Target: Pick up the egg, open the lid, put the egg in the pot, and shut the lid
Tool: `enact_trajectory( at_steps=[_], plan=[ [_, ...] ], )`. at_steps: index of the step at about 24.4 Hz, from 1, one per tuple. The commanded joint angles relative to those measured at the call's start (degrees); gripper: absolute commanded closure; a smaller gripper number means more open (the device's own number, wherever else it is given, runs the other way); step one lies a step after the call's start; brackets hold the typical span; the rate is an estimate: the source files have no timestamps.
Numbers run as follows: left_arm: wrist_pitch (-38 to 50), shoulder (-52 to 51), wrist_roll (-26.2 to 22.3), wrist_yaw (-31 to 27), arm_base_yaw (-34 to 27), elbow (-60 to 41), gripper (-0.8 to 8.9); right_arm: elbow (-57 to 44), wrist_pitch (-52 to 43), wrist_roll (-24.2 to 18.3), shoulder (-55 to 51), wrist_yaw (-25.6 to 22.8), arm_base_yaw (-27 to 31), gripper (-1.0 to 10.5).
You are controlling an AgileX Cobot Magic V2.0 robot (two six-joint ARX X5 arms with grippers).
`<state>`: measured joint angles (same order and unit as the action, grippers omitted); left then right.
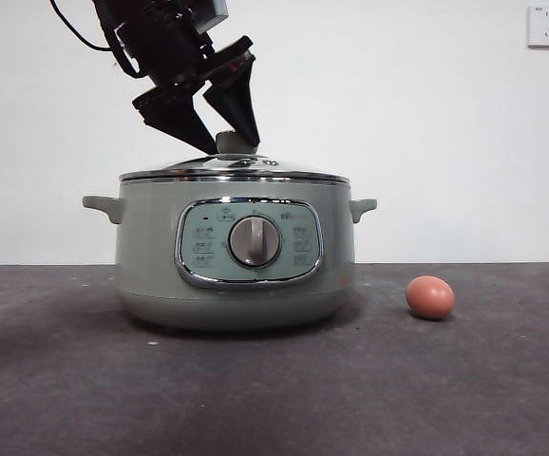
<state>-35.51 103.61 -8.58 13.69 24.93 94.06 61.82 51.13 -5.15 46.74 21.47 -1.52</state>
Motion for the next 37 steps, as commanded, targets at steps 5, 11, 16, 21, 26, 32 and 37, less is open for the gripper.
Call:
enact_trajectory(
  at_steps=[5, 11, 16, 21, 26, 32, 37],
  plan=[
    [0.44, 0.85, -0.44, 0.2, 0.15, 0.15, 7.44, 0.28, -0.17, 0.46, 0.37, 0.2, -0.02, 3.5],
    [0.48, 0.85, -0.46, 0.44, 0.15, 0.17, 8.22, 0.28, -0.17, 0.48, 0.37, 0.2, -0.02, 3.5],
    [1.9, 0.22, -0.42, 1.9, 0.13, 0.24, 8.22, 0.28, -0.2, 0.48, 0.61, 0.2, -0.02, 3.5],
    [2.51, -2.25, -0.44, 1.7, -0.13, 0.24, 8.22, 0.28, -0.17, 0.48, 1.62, 0.2, -0.02, 3.5],
    [2.84, -7.85, -0.42, 1.7, -1.75, 0.24, 8.22, 0.28, -0.87, 0.63, 3.96, 0.2, -0.02, 3.5],
    [0.33, -18.53, 0.07, 1.7, -3.26, 0.24, 8.22, 0.28, -7.5, 1.46, 13.2, 0.15, -1.73, 3.5],
    [-4.17, -26.43, 0.9, 1.73, -3.23, 0.24, 8.22, 0.28, -16.15, 2.1, 28.61, -4.55, -8.5, 3.5]
  ],
)
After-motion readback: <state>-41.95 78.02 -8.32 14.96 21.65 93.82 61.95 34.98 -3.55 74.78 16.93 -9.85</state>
